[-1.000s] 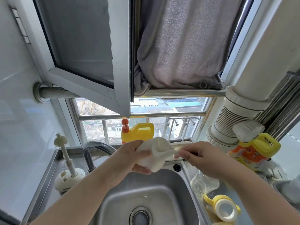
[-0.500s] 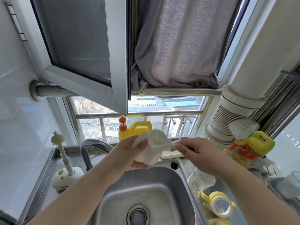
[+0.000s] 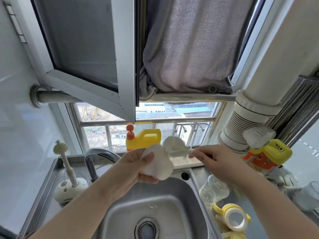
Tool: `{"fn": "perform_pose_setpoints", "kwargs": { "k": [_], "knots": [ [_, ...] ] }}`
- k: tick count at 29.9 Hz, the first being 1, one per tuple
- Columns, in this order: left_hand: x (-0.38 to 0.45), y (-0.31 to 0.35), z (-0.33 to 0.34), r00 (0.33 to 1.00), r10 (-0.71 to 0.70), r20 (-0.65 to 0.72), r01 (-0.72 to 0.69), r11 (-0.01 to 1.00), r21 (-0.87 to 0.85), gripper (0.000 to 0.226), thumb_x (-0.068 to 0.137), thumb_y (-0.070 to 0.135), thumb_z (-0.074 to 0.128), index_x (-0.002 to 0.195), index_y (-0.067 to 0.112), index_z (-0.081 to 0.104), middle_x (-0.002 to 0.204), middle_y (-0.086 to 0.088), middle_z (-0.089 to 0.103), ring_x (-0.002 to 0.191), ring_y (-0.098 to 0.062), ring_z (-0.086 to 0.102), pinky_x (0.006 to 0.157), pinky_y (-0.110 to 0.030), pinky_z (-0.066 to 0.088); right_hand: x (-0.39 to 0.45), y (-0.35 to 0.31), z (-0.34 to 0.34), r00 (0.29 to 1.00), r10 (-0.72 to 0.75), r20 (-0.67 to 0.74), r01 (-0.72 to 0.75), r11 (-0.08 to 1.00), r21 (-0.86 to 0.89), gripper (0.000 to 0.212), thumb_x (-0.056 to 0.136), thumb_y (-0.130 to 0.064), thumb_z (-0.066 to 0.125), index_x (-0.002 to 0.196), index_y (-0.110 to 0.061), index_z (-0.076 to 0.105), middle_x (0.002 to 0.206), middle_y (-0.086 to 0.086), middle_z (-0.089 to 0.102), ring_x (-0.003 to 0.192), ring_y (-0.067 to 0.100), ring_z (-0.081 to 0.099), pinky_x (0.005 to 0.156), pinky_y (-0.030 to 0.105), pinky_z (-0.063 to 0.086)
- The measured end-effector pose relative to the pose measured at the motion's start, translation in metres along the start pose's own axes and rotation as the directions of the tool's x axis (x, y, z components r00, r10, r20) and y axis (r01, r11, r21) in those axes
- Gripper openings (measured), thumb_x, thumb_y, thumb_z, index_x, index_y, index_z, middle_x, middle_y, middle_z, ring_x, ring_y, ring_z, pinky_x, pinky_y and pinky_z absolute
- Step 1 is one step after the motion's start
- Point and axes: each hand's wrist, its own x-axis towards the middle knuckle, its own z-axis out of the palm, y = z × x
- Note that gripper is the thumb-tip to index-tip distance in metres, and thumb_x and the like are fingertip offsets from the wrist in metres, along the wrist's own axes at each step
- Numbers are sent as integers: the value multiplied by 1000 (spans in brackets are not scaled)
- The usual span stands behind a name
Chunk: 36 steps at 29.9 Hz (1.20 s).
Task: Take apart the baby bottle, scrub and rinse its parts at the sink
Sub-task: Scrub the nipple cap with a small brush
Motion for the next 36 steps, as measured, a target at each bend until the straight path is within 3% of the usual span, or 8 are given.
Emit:
{"fn": "perform_pose_setpoints", "kwargs": {
  "k": [4, 9, 13, 16, 23, 28, 32, 36],
  "knots": [
    [4, 3, -1, 994, -38, -107, 31, 997, -68, 27, 85, 21, 55, 102, 3, 65, 90, -15, 69, 74, -28, 68, 50, -29, 58, -6, -7, 12, 993, -102, 61, 105, 994, -42, 22, 91, -43, 51, 87, -32, 69, 55, -13, 50, 52, 4, 43, 53, 20, 35],
    [7, 2, -2, 981, -38, -191, 31, 999, -41, 22, 93, 19, 50, 96, 3, 65, 82, -16, 63, 54, -19, 62, 39, -21, 51, -5, -2, 11, 996, -63, -67, 47, 976, -214, 29, 93, -47, 44, 96, -31, 68, 64, -8, 58, 67, 1, 52, 63, 21, 43],
    [7, 5, 1, 978, -5, -211, -1, 1000, -26, 22, 95, 15, 48, 88, 2, 65, 67, -10, 58, 38, -9, 47, 31, -16, 38, -11, -8, 20, 988, -153, 34, 157, 953, -260, 30, 93, -48, 42, 99, -32, 66, 77, -13, 60, 73, 2, 51, 71, 29, 48],
    [6, 2, 5, 978, -17, -207, 21, 1000, 13, 20, 95, 14, 49, 90, 3, 65, 69, -9, 59, 42, -10, 44, 32, -17, 36, -8, -3, 12, 984, -105, -143, 67, 966, -251, 32, 93, -48, 41, 101, -33, 67, 79, -11, 64, 76, 4, 54, 69, 28, 47],
    [6, -7, 9, 985, 30, -169, 7, 977, 214, 20, 96, 15, 49, 95, 10, 69, 79, -10, 60, 53, -15, 46, 40, -22, 41, -9, -5, 7, 999, -40, 9, 41, 936, -349, 35, 93, -52, 40, 100, -31, 66, 65, -14, 56, 63, -2, 49, 61, 22, 39],
    [7, -6, 10, 987, 65, -144, -43, 987, 153, 20, 95, 12, 48, 94, 8, 68, 72, -7, 61, 47, -13, 43, 39, -20, 39, -6, -6, 12, 1000, -19, -17, 15, 982, -187, 36, 94, -47, 42, 97, -24, 68, 53, -15, 52, 55, -1, 47, 53, 16, 36],
    [9, -6, 6, 981, 25, -192, -21, 1000, 24, 19, 95, 12, 48, 98, 2, 65, 80, -15, 59, 50, -16, 44, 37, -20, 39, -10, 10, 17, 993, 117, 8, -117, 993, -5, 24, 97, -37, 42, 90, -38, 65, 48, -30, 51, 49, -12, 47, 49, 11, 31],
    [11, -8, 11, 969, -47, -245, 7, 987, -160, 21, 96, 11, 47, 96, -1, 64, 82, -15, 61, 50, -16, 53, 32, -17, 38, -13, 20, 39, 989, 147, 25, -149, 980, 131, 30, 98, -36, 40, 85, -34, 67, 46, -15, 48, 41, -2, 41, 53, 19, 30]
  ]
}}
